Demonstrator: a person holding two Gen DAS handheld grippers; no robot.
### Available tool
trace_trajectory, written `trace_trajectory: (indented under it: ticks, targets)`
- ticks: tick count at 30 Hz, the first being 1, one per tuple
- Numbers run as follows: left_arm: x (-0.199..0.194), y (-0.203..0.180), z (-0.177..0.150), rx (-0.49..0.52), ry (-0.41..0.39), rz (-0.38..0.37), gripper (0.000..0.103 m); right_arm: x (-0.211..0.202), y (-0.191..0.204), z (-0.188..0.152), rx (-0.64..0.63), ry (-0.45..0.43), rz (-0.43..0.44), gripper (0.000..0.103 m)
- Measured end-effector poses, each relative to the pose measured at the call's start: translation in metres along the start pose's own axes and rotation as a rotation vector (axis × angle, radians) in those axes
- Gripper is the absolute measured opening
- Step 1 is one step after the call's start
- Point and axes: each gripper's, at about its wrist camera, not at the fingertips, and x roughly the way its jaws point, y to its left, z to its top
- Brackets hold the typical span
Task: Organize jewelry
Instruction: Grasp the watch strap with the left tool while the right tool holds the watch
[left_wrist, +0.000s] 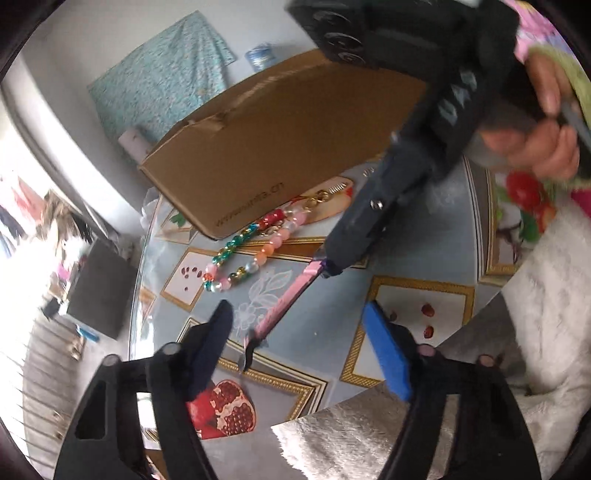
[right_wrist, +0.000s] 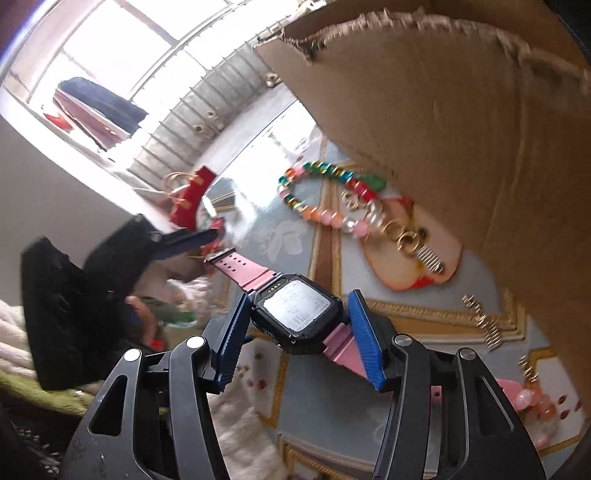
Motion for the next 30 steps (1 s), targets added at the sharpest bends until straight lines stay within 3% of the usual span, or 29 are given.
trace_trajectory:
  ticks: [4, 6, 8, 10, 13, 18, 24, 30]
  targets:
    - [0.001, -0.008, 0.004, 0.035, -0.002, 0.006, 0.054, 0.004, -0.001, -0.002, 0.016, 0.018, 0.052, 0.051]
    - [0.001, -0.010, 0.006, 0.047, -0.002, 0.000, 0.045, 0.006, -0.001, -0.003, 0.030, 0.009, 0.071, 0.051]
    - [0.002, -0.013, 0.008, 0.051, 0.005, -0.004, 0.028, -0.001, -0.006, -0.004, 0.041, -0.006, 0.075, 0.051]
    - [0.004, -0.015, 0.009, 0.054, 0.012, -0.004, 0.020, -0.013, -0.013, -0.008, 0.065, -0.036, 0.075, 0.051]
    - [0.004, -0.011, 0.007, 0.051, 0.022, -0.047, 0.015, -0.042, -0.018, -0.017, 0.094, -0.147, 0.046, 0.051]
    - [0.005, -0.004, 0.008, 0.047, 0.032, -0.108, 0.013, -0.081, -0.002, -0.044, 0.041, -0.285, -0.137, 0.052]
    - [0.009, 0.002, 0.011, 0.044, 0.045, -0.163, 0.013, -0.048, 0.046, -0.062, -0.245, -0.226, -0.440, 0.042]
    - [0.011, 0.004, 0.011, 0.058, 0.054, -0.163, 0.012, -0.019, 0.056, -0.064, -0.421, -0.196, -0.619, 0.033]
